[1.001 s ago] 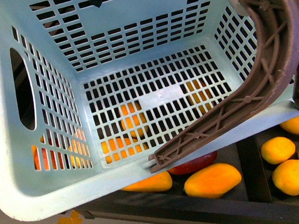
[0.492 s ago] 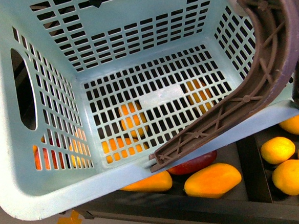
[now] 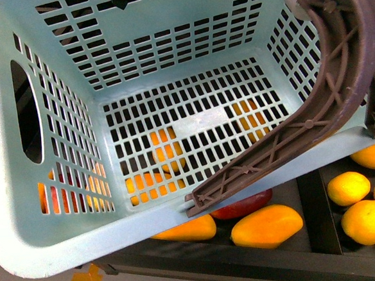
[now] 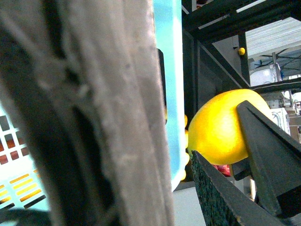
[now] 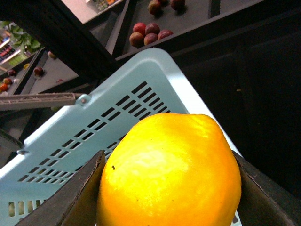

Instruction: Pick lemon and mango into basket

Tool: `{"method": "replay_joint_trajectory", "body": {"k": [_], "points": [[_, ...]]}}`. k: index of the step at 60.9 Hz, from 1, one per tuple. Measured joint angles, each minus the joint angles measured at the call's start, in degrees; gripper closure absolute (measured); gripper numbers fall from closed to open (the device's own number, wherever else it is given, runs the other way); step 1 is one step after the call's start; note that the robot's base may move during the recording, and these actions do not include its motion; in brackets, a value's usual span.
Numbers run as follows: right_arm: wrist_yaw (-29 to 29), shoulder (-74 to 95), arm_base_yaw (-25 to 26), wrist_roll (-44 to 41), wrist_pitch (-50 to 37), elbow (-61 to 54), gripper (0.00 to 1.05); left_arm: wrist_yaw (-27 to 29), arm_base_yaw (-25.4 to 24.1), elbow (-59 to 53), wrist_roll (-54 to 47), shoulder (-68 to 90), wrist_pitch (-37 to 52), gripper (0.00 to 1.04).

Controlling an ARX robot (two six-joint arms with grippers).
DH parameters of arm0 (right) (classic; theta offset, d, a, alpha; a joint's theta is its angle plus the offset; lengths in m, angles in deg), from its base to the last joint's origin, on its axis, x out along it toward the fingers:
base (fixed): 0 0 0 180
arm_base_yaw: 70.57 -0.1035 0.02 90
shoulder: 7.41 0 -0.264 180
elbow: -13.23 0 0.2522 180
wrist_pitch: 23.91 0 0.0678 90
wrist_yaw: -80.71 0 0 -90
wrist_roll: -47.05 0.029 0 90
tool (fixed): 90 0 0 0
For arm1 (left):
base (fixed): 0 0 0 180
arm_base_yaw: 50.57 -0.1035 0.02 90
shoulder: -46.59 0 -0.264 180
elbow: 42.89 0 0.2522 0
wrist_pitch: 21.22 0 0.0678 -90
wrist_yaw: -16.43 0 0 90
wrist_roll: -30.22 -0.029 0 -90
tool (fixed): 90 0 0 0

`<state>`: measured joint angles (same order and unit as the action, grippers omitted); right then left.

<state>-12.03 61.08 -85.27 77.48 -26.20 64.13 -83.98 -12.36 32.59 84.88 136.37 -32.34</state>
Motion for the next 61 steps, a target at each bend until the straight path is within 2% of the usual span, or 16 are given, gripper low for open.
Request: {"method": "replay_joint_trajectory", "body": {"k": [20, 31, 47, 51, 54, 61], "points": [[-2.0, 1.7, -3.0, -0.1, 0.7, -0.2, 0.38, 0.0, 0.0, 0.0, 0.0, 0.0, 0.0, 0.77], [-1.6, 1.5, -2.2, -0.3, 1.3, -0.2, 0.08, 0.0, 0.0, 0.0, 0.0, 0.0, 0.0, 0.77], [0.3, -9.3, 7.8, -1.7, 7.3, -6.2, 0.09, 0.5, 0.0, 0.0, 0.1, 0.0, 0.0, 0.77], [-2.5, -15.0, 13.5, -3.3, 11.5, -8.0, 0.09, 0.4, -0.1, 0.0, 0.1, 0.0, 0.0, 0.77], [-3.8, -16.4, 15.5, -3.7, 12.2, -8.4, 0.09, 0.3, -0.1, 0.0, 0.1, 0.0, 0.0, 0.77], [-3.1, -16.9, 16.1, -5.0, 11.9, -8.7, 0.09, 0.0, 0.0, 0.0, 0.0, -0.1, 0.0, 0.77]]}}
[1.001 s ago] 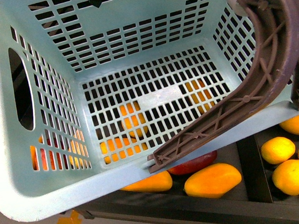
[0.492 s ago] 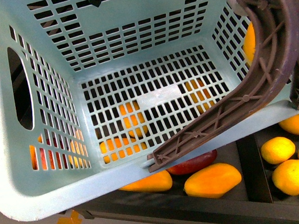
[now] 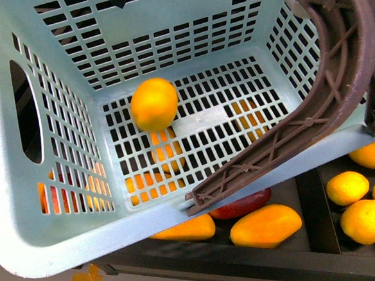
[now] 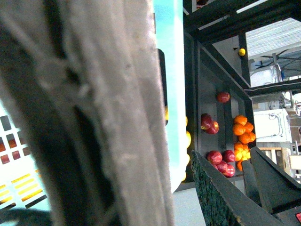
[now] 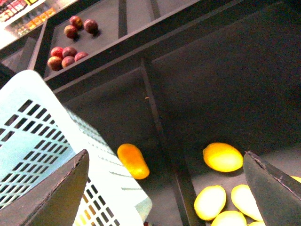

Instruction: Pick lemon and mango into basket

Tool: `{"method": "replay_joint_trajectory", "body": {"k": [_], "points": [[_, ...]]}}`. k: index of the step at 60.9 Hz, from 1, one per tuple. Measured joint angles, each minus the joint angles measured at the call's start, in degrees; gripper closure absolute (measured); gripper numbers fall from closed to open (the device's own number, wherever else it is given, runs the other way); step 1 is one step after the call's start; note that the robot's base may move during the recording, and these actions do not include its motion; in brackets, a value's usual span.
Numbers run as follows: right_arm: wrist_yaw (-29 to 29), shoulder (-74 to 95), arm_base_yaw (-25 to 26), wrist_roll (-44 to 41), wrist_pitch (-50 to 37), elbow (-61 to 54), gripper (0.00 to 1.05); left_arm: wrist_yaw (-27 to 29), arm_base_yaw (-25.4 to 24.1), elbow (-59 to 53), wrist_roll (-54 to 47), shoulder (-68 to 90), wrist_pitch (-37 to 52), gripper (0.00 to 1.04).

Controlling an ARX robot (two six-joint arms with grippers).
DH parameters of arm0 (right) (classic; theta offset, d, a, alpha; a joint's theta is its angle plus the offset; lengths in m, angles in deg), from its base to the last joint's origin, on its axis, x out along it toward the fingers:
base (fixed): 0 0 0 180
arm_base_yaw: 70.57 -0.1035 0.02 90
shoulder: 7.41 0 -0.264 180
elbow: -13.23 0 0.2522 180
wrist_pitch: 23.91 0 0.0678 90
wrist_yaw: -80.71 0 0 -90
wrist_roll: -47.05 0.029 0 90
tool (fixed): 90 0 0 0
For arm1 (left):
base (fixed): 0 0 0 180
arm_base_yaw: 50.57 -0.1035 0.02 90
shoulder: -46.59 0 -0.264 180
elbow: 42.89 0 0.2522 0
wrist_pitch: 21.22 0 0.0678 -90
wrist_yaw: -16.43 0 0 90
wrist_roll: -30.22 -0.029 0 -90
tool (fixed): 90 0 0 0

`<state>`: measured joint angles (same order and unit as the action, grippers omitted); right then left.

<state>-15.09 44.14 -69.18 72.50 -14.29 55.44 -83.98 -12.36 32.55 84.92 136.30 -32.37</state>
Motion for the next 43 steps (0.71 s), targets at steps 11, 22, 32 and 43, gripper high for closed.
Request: {"method": "replay_joint_trajectory", "body": {"k": [11, 22, 32, 43], "points": [[6.0, -3.1, -1.4, -18.6, -26.6, -12.1, 0.39, -0.1, 0.0, 0.0, 0.2, 0.0, 0.0, 0.77], [5.8, -7.5, -1.3, -23.6, -27.8, -16.9, 0.69, 0.3, 0.0, 0.0, 0.0, 0.0, 0.0, 0.77], [5.8, -11.6, -1.3, -24.5, -27.0, -20.0, 0.95, -0.1, 0.0, 0.0, 0.1, 0.0, 0.0, 0.77], [5.8, -16.7, -1.3, -25.1, -24.6, -22.9, 1.03, -0.1, 0.0, 0.0, 0.0, 0.0, 0.0, 0.77]]}}
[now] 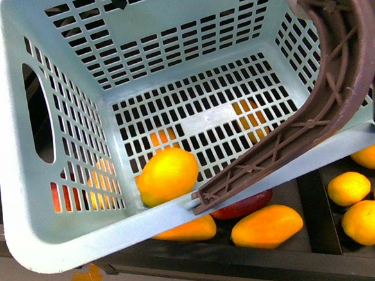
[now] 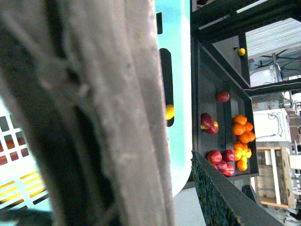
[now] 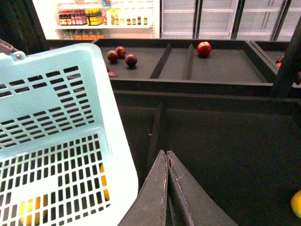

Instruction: Pick lemon and mango into basket

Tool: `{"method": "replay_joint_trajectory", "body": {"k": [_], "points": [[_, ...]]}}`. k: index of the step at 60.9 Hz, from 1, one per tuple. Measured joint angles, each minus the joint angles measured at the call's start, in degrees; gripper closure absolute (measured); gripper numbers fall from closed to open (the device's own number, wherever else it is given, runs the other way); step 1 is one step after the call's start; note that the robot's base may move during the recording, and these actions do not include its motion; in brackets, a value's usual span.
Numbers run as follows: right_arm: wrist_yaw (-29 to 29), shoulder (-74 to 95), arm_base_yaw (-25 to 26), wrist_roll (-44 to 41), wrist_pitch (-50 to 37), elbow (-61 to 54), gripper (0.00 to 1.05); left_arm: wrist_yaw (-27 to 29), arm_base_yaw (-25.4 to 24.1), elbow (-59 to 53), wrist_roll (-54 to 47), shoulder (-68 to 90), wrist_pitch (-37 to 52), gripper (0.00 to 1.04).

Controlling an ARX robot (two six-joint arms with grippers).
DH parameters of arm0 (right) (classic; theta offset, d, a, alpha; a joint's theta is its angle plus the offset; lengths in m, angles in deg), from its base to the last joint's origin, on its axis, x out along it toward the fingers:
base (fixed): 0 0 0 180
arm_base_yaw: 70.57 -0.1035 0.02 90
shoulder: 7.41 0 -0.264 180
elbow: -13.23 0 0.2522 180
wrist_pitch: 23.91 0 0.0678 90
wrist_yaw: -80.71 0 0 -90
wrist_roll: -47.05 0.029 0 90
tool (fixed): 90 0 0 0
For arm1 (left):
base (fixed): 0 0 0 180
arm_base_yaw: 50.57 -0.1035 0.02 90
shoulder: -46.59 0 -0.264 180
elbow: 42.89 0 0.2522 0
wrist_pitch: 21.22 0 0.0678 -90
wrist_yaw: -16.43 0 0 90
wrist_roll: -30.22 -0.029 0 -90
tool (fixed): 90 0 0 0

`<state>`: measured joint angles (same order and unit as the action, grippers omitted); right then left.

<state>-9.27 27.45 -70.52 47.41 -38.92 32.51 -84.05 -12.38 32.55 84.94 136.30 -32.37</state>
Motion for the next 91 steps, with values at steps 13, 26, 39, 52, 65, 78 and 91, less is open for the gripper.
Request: {"method": "replay_joint_trajectory", "body": {"k": [13, 26, 39, 52, 65, 78, 91], "points": [[0.0, -2.1, 0.0, -0.1, 0.8, -0.9, 0.75, 0.0, 0.0, 0.0, 0.0, 0.0, 0.0, 0.77], [0.0, -2.1, 0.0, -0.1, 0.8, -0.9, 0.37, 0.2, 0.0, 0.0, 0.0, 0.0, 0.0, 0.77], [0.0, -2.1, 0.0, 0.0, 0.8, -0.9, 0.08, 0.0, 0.0, 0.0, 0.0, 0.0, 0.0, 0.77], [-0.2, -2.2, 0.0, -0.1, 0.8, -0.9, 0.09, -0.4, 0.7, 0.0, -0.1, 0.0, 0.0, 0.77], [-0.2, -2.2, 0.0, -0.1, 0.8, -0.9, 0.09, -0.2, 0.6, 0.0, 0.1, 0.0, 0.0, 0.77], [0.0, -2.3, 0.0, -0.1, 0.9, -1.1, 0.09, 0.0, 0.4, 0.0, 0.2, 0.0, 0.0, 0.77], [0.0, -2.2, 0.0, -0.1, 0.9, -1.1, 0.09, 0.4, 0.1, 0.0, -0.1, 0.0, 0.0, 0.77]]}}
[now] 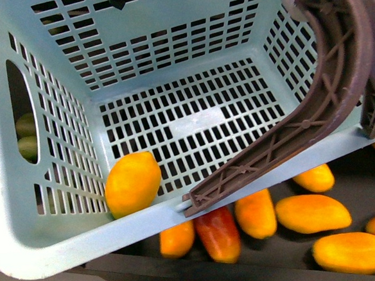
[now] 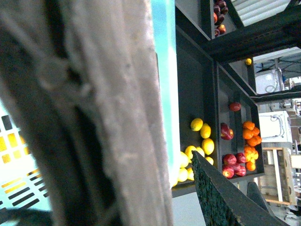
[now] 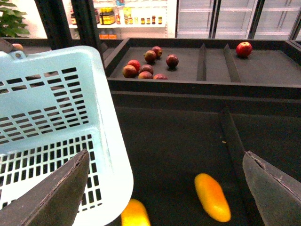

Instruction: Pick lemon and mango into basket

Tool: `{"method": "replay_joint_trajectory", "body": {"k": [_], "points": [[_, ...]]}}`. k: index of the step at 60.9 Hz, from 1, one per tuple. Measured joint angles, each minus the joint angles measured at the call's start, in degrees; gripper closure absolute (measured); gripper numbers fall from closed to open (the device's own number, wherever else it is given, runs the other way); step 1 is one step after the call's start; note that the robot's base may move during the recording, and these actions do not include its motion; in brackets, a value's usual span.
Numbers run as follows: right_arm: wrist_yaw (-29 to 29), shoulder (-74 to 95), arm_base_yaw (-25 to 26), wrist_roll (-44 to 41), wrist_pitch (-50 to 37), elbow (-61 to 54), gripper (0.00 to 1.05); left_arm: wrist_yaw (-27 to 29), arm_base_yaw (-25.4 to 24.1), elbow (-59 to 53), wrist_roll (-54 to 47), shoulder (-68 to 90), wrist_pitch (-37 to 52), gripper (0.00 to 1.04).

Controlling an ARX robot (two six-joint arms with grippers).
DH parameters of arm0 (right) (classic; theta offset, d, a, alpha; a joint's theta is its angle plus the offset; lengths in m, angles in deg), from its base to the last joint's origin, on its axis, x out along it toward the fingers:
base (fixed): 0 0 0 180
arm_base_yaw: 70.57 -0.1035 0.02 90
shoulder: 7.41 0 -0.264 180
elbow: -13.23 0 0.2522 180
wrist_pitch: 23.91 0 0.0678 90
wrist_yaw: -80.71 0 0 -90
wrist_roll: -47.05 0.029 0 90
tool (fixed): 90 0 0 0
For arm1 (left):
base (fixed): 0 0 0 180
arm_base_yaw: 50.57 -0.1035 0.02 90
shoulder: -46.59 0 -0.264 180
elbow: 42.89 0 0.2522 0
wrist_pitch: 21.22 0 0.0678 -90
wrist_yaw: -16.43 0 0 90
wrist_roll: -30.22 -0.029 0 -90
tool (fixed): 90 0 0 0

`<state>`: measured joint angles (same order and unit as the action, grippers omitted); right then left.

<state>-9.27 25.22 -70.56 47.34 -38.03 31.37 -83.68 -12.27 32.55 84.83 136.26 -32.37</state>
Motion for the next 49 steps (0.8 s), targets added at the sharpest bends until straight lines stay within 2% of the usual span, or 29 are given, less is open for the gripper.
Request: {"method": "replay_joint_trajectory", "body": {"k": [20, 24, 26, 29, 33, 38, 49], "points": [[-0.7, 0.2, -0.2, 0.2, 0.6, 0.2, 0.09, 0.6, -0.7, 0.0, -0.5, -0.1, 0.0, 0.77], [-14.3, 3.5, -3.7, 8.6, 18.8, 7.1, 0.09, 0.2, -0.6, 0.0, -0.3, -0.1, 0.0, 0.77], [-19.2, 5.2, -4.2, 12.5, 26.6, 10.2, 0.09, 0.2, -0.6, 0.0, 0.0, -0.1, 0.0, 0.77], [-23.3, 7.0, -4.5, 16.6, 34.8, 12.7, 0.09, 0.2, -0.3, 0.0, 0.1, -0.2, 0.0, 0.77], [-24.9, 8.5, -4.0, 21.3, 41.4, 13.5, 0.09, 0.0, -0.2, 0.0, -0.2, -0.1, 0.0, 0.77], [-23.9, 11.4, -2.2, 23.6, 40.3, 13.6, 0.09, -0.3, -0.2, 0.0, 0.2, -0.1, 0.0, 0.77], [-19.0, 24.7, 5.6, 25.3, 30.0, 16.1, 0.09, -1.0, 0.1, 0.0, 0.3, -0.2, 0.0, 0.77]]}}
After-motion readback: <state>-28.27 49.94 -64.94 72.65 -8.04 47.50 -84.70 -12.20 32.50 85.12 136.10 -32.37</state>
